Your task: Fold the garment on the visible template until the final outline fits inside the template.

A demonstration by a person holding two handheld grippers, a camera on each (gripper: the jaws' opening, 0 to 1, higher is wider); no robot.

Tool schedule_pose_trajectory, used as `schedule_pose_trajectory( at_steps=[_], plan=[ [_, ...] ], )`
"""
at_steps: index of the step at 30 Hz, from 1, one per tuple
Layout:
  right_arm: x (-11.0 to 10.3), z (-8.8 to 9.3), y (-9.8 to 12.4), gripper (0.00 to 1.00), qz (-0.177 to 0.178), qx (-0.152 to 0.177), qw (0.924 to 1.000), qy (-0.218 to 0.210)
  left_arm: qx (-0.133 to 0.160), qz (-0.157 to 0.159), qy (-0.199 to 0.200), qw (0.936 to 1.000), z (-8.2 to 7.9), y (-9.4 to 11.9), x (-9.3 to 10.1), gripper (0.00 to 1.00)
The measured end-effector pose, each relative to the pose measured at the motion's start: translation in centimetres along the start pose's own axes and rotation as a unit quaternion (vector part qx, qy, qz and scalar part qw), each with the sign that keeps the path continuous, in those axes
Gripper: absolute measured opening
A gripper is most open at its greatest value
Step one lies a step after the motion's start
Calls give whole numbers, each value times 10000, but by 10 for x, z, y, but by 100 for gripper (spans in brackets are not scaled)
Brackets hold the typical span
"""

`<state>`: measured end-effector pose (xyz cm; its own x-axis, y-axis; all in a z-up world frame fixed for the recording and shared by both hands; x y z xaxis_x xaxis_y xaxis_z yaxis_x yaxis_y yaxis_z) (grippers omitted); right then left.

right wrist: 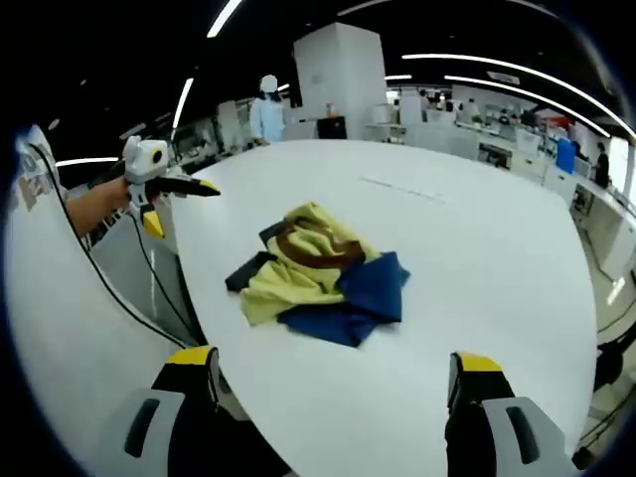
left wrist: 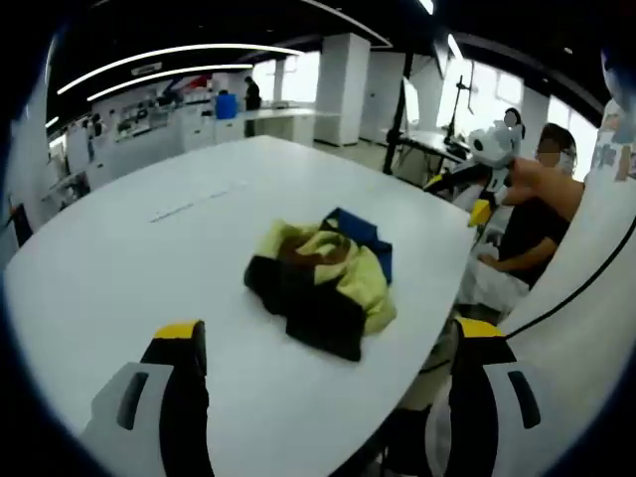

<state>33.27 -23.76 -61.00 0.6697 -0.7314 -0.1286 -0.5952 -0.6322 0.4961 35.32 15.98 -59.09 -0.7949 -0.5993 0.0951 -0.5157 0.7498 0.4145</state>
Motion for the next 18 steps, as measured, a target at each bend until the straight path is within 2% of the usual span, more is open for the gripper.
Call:
schedule_pose_trajectory(
  at_steps=[18],
  plan=[
    [4,-1,4,94,92,-8,10000,-15,-11,34,-21,10000,-1,-4,-2,99]
  ],
)
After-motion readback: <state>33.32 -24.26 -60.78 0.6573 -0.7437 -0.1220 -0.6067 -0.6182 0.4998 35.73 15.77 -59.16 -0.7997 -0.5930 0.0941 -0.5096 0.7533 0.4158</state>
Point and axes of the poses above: the point that each gripper's makers call its tool centre point, and the gripper's own axes: y roughly backward along the fingers, x roughly to its right, z roughly out of its underside, the point moved 9 cm from there along y, roughly backward along the fingers, and after that the axes turned 10 degrees about x, right-handed, at the moved point
